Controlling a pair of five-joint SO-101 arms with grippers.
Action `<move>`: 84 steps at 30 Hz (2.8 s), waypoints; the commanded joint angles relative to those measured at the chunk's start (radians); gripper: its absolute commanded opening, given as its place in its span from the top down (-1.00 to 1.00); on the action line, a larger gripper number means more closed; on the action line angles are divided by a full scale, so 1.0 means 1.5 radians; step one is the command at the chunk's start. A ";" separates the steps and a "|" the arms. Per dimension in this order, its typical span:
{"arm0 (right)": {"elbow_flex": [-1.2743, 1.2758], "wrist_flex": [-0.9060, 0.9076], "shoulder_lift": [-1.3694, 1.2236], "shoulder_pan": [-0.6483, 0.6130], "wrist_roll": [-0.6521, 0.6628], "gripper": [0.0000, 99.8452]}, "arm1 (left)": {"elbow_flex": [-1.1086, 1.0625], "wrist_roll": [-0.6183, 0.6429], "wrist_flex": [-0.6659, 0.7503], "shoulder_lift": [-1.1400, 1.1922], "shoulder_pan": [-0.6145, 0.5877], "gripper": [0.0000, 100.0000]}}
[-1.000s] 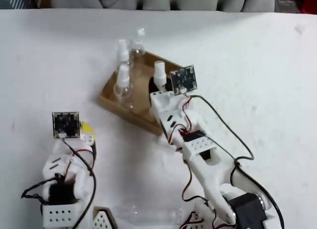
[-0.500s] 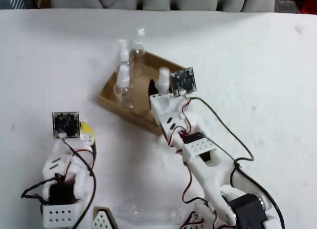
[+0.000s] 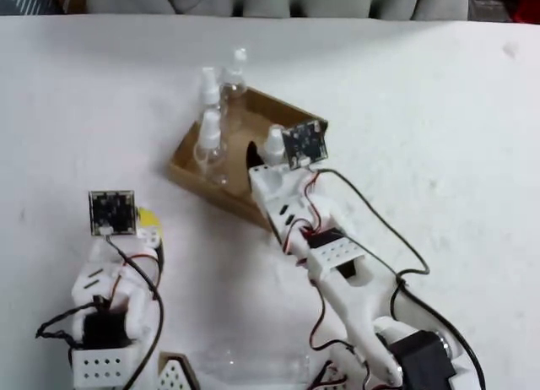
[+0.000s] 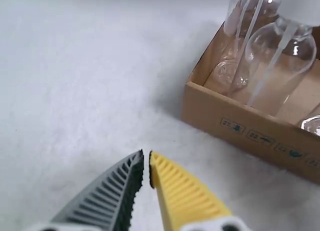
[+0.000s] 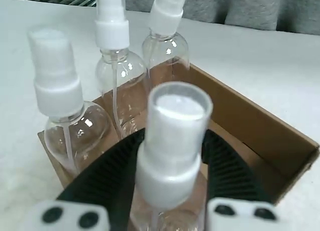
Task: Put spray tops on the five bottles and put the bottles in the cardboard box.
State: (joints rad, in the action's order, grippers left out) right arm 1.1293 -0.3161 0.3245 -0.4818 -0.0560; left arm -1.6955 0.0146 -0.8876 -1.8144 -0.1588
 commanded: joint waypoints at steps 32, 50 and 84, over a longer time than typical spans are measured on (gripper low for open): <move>0.031 0.112 0.197 -0.005 0.043 0.40 | 0.001 -0.008 0.026 -0.009 -0.006 0.96; 0.032 0.515 0.617 0.021 0.045 0.56 | 0.001 -0.008 0.026 -0.009 -0.007 0.96; -0.273 0.878 0.215 0.250 0.253 0.96 | 0.001 -0.008 0.023 -0.009 -0.006 0.96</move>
State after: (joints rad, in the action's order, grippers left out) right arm 0.7733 1.0802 0.6820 -0.1442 0.3629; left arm -1.6955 0.0146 -0.8876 -1.8144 -0.1588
